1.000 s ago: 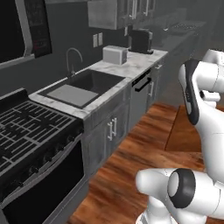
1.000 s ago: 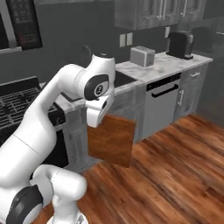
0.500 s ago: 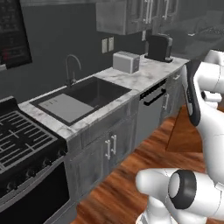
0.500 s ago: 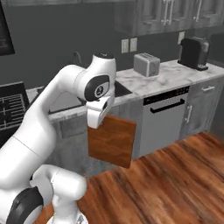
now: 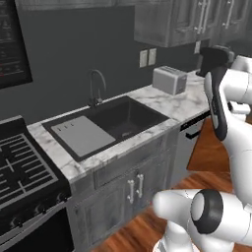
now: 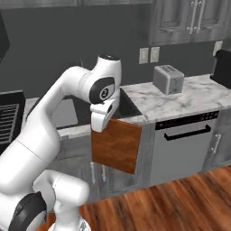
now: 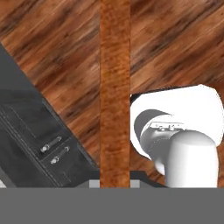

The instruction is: Move the cutting board and knife to the sink. Then move spray from the cabinet to the counter.

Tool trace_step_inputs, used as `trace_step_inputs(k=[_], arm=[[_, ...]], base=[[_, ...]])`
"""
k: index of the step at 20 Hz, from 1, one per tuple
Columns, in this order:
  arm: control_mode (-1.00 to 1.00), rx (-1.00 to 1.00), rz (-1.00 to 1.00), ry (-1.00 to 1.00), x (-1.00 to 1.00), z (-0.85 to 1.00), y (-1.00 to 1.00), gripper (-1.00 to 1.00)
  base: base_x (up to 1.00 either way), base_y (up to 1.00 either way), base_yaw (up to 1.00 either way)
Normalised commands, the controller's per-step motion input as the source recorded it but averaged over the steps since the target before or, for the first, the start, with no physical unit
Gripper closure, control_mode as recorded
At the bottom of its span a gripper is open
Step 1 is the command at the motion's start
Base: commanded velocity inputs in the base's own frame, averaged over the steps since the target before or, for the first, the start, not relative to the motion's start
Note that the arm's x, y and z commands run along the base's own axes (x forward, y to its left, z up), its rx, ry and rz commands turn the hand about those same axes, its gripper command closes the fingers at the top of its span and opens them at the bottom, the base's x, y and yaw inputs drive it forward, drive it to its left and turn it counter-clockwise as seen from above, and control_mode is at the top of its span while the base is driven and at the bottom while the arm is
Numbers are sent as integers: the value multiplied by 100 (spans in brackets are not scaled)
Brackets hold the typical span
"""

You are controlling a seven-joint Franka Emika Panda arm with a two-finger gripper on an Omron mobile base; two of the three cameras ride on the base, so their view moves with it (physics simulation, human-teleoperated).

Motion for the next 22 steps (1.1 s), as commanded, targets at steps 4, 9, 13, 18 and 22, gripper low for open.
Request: trace_step_inputs(k=[4,9,13,18,22], arm=[[100,0,0,0,0,0,0,100],[100,0,0,0,0,0,0,100],[100,0,0,0,0,0,0,100],[100,0,0,0,0,0,0,100],[100,0,0,0,0,0,0,100]], base=[[49,0,38],[34,0,32],[53,-2,33],[68,-45,31],[62,-56,28]])
